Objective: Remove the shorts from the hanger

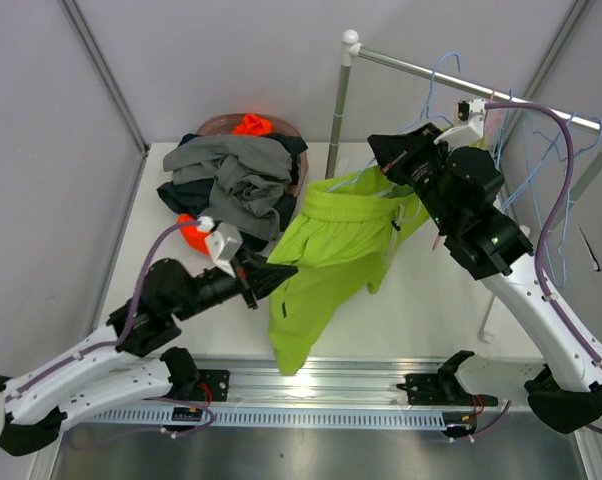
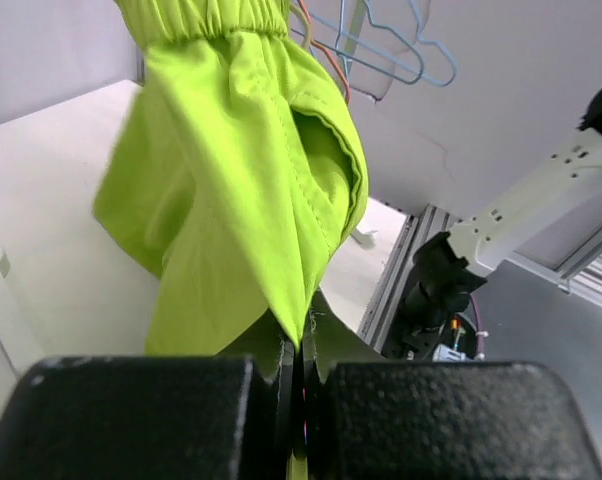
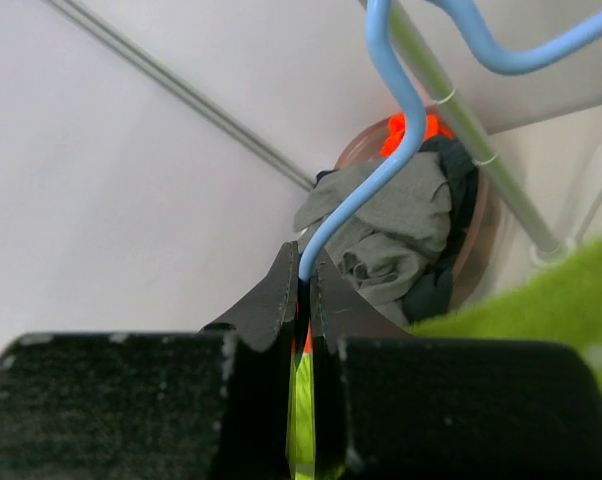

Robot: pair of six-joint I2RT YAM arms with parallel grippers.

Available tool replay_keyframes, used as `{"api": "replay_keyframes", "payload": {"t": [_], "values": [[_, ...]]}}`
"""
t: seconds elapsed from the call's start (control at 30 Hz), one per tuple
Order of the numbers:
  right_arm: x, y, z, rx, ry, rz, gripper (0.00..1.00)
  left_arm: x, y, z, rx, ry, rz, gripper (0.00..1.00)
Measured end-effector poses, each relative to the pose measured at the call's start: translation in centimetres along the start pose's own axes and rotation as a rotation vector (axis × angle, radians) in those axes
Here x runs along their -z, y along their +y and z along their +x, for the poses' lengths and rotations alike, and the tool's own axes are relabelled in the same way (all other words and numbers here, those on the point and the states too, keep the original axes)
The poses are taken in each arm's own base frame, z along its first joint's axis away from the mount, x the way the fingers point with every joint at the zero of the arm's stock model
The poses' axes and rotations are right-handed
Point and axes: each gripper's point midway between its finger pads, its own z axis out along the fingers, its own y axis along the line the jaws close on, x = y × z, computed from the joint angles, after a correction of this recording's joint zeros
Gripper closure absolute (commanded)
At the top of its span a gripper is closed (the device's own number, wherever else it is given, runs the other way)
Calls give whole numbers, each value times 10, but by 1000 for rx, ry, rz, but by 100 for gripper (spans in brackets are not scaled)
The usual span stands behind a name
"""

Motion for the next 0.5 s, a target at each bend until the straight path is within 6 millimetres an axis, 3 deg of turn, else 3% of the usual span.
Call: {"api": "replay_keyframes", "payload": {"t": [0.1, 0.2, 0.5], "values": [[-1, 2, 1, -35, 17, -13, 100, 24, 0, 6, 17, -16, -20, 100], [-4, 1, -4, -66, 9, -7, 100, 30, 6, 28, 34, 27, -44, 100], [-11, -13, -12, -85, -13, 43, 100, -8, 18, 78, 93, 151, -77, 100]]}}
